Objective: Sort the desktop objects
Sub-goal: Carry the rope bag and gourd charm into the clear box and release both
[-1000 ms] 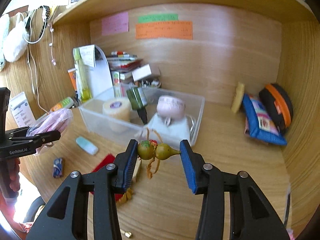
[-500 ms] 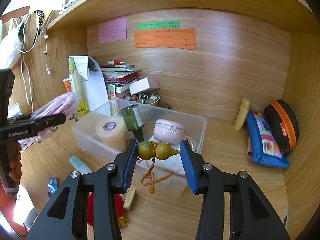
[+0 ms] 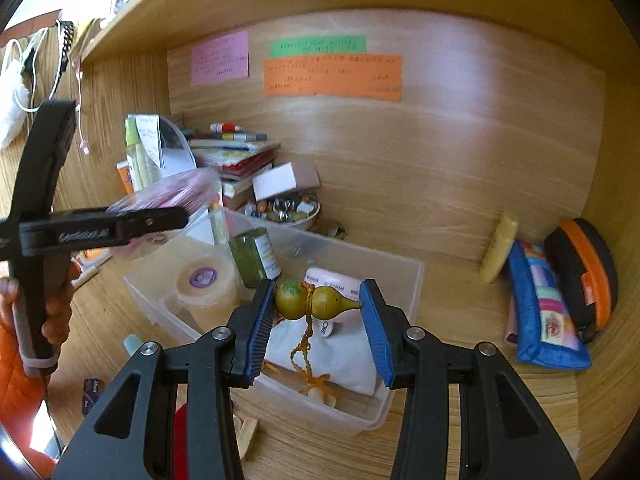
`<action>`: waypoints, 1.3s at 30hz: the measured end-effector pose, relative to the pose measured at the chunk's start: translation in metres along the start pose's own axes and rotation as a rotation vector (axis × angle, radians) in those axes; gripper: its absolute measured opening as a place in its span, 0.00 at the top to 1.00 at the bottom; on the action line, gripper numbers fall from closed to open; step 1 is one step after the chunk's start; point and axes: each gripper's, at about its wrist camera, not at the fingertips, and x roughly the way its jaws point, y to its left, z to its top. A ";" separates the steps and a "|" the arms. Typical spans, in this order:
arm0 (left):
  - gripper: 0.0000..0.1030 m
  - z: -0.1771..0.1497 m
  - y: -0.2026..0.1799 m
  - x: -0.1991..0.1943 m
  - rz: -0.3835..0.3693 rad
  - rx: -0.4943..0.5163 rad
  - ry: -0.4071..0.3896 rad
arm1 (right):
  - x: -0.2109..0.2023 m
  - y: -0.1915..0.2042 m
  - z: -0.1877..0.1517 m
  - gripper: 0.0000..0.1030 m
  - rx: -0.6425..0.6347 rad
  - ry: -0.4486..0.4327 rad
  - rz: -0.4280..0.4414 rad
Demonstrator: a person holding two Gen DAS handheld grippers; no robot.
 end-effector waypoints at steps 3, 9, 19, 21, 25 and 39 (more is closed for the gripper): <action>0.45 -0.001 0.001 0.013 -0.003 -0.013 0.028 | 0.011 -0.002 -0.005 0.62 0.005 0.030 0.009; 0.45 -0.008 0.006 0.032 -0.006 -0.023 0.072 | 0.028 -0.012 -0.013 0.61 0.037 0.085 0.015; 0.44 -0.010 0.002 0.033 0.011 0.016 0.071 | 0.043 -0.009 -0.019 0.61 0.024 0.149 0.011; 0.44 -0.010 0.003 0.032 0.004 0.015 0.074 | 0.045 -0.008 -0.019 0.61 0.019 0.157 0.011; 0.40 -0.010 0.004 0.032 0.001 0.009 0.076 | 0.048 -0.005 -0.020 0.59 0.001 0.171 0.008; 0.28 -0.007 -0.003 0.009 0.000 0.014 0.040 | 0.025 0.008 -0.016 0.26 -0.049 0.103 -0.071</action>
